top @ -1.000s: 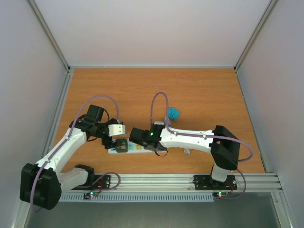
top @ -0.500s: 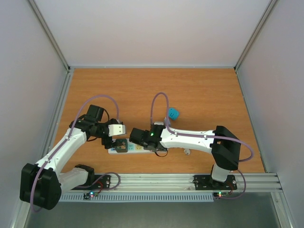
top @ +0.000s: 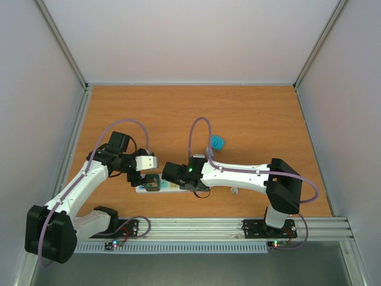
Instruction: Insert the plug
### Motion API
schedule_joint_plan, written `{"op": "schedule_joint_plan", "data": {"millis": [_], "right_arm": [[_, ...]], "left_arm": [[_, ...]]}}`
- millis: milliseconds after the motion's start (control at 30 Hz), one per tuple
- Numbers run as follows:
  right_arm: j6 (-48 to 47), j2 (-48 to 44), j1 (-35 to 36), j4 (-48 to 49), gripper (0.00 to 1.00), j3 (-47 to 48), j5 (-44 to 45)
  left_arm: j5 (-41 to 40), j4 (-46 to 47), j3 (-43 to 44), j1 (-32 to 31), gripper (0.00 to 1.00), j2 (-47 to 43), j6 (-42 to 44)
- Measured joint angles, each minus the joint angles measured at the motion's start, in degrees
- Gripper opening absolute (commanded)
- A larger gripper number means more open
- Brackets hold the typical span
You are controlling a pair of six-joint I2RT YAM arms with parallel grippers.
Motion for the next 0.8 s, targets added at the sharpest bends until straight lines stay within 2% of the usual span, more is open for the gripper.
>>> {"op": "schedule_joint_plan", "data": {"millis": [800], "right_arm": [[0.6,0.6,0.0,0.0,0.01,0.0,1.9]], "left_arm": [[-0.2,0.0,0.0,0.0,0.89,-0.1,0.0]]}}
